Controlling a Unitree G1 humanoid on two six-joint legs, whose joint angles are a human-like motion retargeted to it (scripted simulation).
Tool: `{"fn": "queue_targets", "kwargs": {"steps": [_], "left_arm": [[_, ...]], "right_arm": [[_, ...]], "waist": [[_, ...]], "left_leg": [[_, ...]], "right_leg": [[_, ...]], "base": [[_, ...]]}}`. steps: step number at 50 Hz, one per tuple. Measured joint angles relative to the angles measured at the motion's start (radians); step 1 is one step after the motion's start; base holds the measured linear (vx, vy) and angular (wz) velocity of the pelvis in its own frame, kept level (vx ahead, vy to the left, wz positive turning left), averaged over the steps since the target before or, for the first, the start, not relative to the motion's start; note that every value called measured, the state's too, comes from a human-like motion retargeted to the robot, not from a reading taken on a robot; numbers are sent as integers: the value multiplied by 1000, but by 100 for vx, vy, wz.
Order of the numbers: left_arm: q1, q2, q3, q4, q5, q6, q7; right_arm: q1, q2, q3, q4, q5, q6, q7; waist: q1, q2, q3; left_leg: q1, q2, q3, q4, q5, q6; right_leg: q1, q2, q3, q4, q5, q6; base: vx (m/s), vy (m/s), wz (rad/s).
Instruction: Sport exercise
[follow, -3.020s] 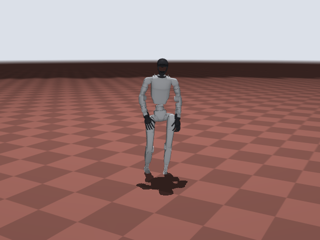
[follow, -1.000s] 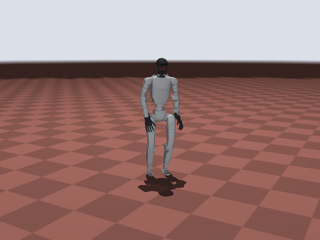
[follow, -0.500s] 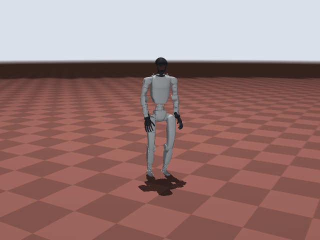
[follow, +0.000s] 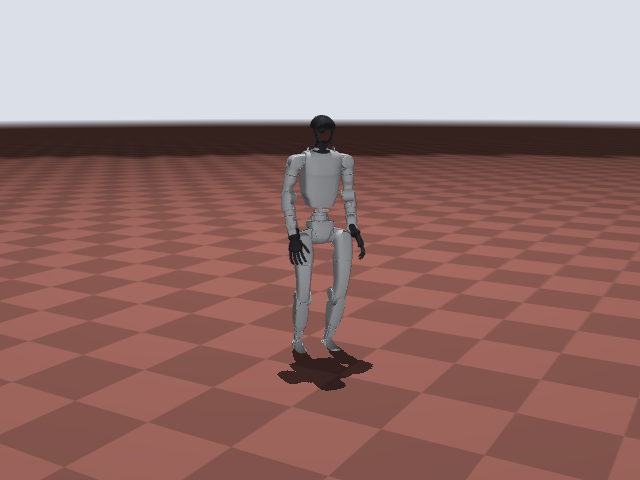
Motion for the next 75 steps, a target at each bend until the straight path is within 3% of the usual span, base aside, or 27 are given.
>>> {"fn": "queue_targets", "kwargs": {"steps": [13, 26, 34, 40, 48, 53, 56, 60, 63, 65, 70, 75], "left_arm": [[5, 19, 91, 33, -113, -31, -39], [33, 61, 104, 32, -45, -29, -142], [52, 98, 58, 22, 51, -20, -212], [67, 118, 61, 18, 76, -24, -235], [91, 144, 105, 56, 56, -10, -241], [68, 171, 92, 70, 39, -4, -244], [6, 219, 37, 73, 29, -3, -236], [-104, 294, -46, 71, 2, -17, -210], [-148, 313, -44, 41, -63, -36, -185], [-162, 303, -34, 6, -103, -53, -164], [-148, 313, -4, -32, -185, -76, -103], [-63, 276, 102, 14, -211, -59, -52]], "right_arm": [[35, -146, -261, -90, 69, -18, -153], [86, -577, -731, -595, -23, -24, -479], [22, -881, -984, -937, -268, 76, -634], [-54, -1048, -1130, -1066, -447, 200, -765], [-159, -1098, -1294, -1090, -575, 407, -978], [-258, -1085, -1313, -1089, -617, 514, -1077], [-396, -1080, -1229, -1078, -622, 552, -1097], [-806, -1051, -826, -950, -584, 531, -1019], [-1451, -940, -122, -587, -490, 451, -834], [-1718, -827, 231, -381, -444, 382, -657], [-1802, -676, 496, -242, -441, 272, -363], [-1830, -595, 525, -293, -435, 228, -322]], "waist": [[0, 10, 4], [-60, 1, -17], [-83, -2, -47], [-97, 11, -66], [-84, 28, -89], [-17, 23, -97], [66, -1, -107], [166, -67, -119], [173, -89, -137], [184, -81, -142], [250, -93, -120], [281, -58, -100]], "left_leg": [[-39, 32, -8, 129, -58, 9], [-26, 60, 1, 161, -92, 21], [8, 55, 15, 93, -73, 10], [15, 61, 23, 70, -68, -8], [4, 69, 8, 75, -66, -27], [-21, 72, -20, 101, -67, -37], [-45, 76, -38, 95, -52, -52], [-87, 74, -58, 63, 0, -87], [-138, 71, -66, 37, 50, -119], [-168, 73, -69, 31, 76, -135], [-207, 78, -80, 69, 93, -150], [-239, 74, -102, 83, 102, -138]], "right_leg": [[34, 42, 2, -27, 17, -18], [60, 73, 21, -38, 24, -41], [66, 61, 15, -36, 19, -46], [64, 61, 5, -33, 20, -45], [58, 66, -19, -20, 28, -44], [53, 71, -50, -16, 34, -46], [45, 79, -73, -46, 49, -46], [31, 84, -109, -118, 100, -39], [-4, 88, -131, -166, 152, -37], [-31, 91, -144, -170, 180, -39], [-56, 95, -177, -144, 211, -56], [-74, 99, -199, -144, 220, -73]], "base": [[0, 0, 0], [0, 0, 0], [0, 0, 0], [0, 0, 0], [0, 0, 17], [1, -3, 33], [2, -7, 31], [-1, -8, 35], [-4, -8, 45], [-8, -6, 54], [-10, -5, 54], [-9, -5, 49]]}}
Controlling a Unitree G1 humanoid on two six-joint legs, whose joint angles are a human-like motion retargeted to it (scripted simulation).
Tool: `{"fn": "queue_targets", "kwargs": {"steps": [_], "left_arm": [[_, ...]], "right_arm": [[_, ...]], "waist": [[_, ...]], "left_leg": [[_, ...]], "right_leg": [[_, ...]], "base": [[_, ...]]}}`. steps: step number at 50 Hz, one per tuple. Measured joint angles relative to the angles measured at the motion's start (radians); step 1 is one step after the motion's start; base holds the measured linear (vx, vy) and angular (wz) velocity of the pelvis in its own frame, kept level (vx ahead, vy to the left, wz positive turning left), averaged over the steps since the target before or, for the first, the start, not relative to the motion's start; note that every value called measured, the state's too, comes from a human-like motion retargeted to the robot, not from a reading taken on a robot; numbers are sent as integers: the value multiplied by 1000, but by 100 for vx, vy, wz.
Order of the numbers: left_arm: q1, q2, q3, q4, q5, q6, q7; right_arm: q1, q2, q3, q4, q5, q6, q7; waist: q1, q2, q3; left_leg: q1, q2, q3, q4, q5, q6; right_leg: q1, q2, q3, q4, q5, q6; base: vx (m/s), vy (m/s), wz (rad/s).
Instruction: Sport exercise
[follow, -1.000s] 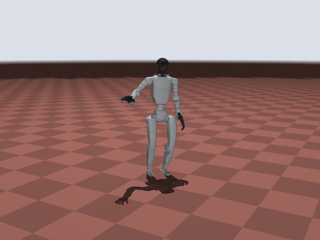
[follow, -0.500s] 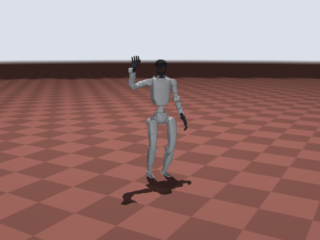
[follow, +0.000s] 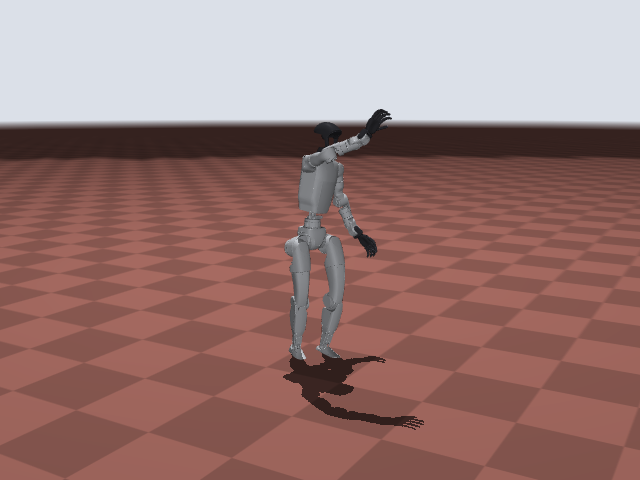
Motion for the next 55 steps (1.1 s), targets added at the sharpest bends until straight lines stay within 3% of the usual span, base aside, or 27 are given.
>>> {"fn": "queue_targets", "kwargs": {"steps": [8, 20, 30, 37, 45, 55], "left_arm": [[152, -73, 133, 114, 48, 46, 5], [204, -166, 117, 154, 143, 98, -88], [133, -189, 41, 121, 242, 104, -113], [118, -199, 26, 121, 250, 109, -161], [119, -204, 42, 144, 237, 127, -262], [139, -207, 61, 193, 236, 151, -360]], "right_arm": [[207, 23, -158, -273, -34, -50, 5], [822, 144, -292, -376, 31, -184, 359], [1389, 325, -325, -47, 94, -212, 632], [1681, 449, -436, 316, 225, -173, 708], [1882, 502, -640, 547, 450, -152, 759], [1969, 511, -785, 568, 613, -155, 801]], "waist": [[-8, 46, 13], [-76, 79, 6], [-157, 94, 4], [-207, 102, 11], [-248, 99, 28], [-276, 89, 38]], "left_leg": [[-32, -9, -24, 53, -28, 16], [-26, -19, -30, 7, -20, 7], [12, -40, -42, -143, 48, 0], [46, -48, -54, -236, 94, 10], [81, -56, -57, -267, 101, 23], [121, -66, -46, -233, 64, 42]], "right_leg": [[13, 13, -18, -31, -10, -2], [31, 16, -26, -94, -1, 10], [16, -7, -37, -118, 9, 18], [11, -20, -43, -125, 13, 20], [14, -37, -37, -89, -19, 20], [44, -51, -14, -42, -62, 22]], "base": [[-6, -1, 30], [0, 0, 0], [0, 0, 0], [0, 0, 0], [0, 0, 0], [0, 0, 0]]}}
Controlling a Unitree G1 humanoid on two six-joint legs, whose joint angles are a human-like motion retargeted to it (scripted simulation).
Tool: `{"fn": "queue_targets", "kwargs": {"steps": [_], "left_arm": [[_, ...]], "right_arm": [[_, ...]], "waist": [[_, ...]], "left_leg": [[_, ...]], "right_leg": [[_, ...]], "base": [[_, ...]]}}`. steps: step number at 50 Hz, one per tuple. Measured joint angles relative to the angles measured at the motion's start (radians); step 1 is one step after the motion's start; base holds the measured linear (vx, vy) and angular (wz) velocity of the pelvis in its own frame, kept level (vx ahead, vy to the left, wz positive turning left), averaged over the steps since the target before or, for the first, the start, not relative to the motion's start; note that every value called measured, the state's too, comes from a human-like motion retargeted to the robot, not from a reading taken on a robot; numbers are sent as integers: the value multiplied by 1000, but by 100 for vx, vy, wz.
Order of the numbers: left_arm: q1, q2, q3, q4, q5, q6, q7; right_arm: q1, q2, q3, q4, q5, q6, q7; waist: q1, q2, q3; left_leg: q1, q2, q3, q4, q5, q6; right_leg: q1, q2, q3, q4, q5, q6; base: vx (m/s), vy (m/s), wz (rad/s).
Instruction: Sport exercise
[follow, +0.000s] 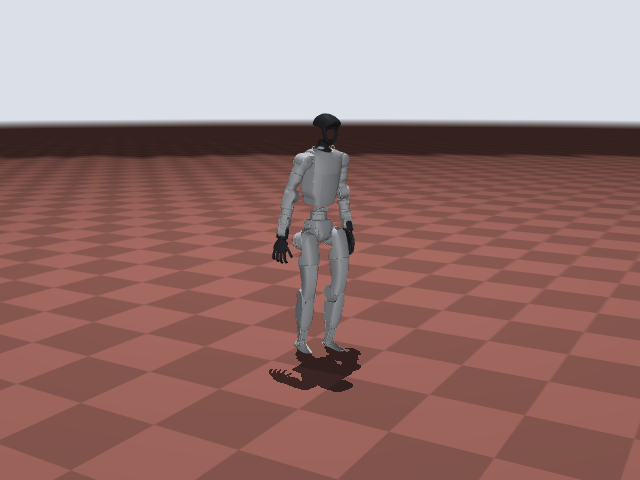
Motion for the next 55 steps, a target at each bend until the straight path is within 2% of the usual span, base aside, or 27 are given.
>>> {"fn": "queue_targets", "kwargs": {"steps": [10, 30, 42, 55], "left_arm": [[-32, 20, 2, 7, -42, 7, -17], [-228, 17, -75, -197, -165, -37, 50], [-217, -10, -99, -150, -147, -20, 11], [-97, 11, -43, -14, -86, 13, -8]], "right_arm": [[-42, 6, -19, -55, 73, -10, -14], [-273, -26, 61, -244, 118, -45, -150], [-279, -11, 96, -269, 101, -44, -126], [-178, 0, 63, -188, 95, -29, -78]], "waist": [[0, 2, 2], [5, 28, -7], [-1, 26, 6], [-2, 24, 16]], "left_leg": [[41, -10, -3, 57, -41, 23], [78, 0, -6, 115, -84, 32], [80, 3, -4, 147, -100, 39], [72, 5, -2, 171, -116, 44]], "right_leg": [[69, 1, 12, -4, -8, -12], [204, 48, 6, -153, 62, -26], [230, 56, 0, -172, 70, -22], [202, 48, 0, -107, 44, -19]], "base": [[0, 0, 0], [0, 0, 0], [0, 0, 0], [0, 0, 0]]}}
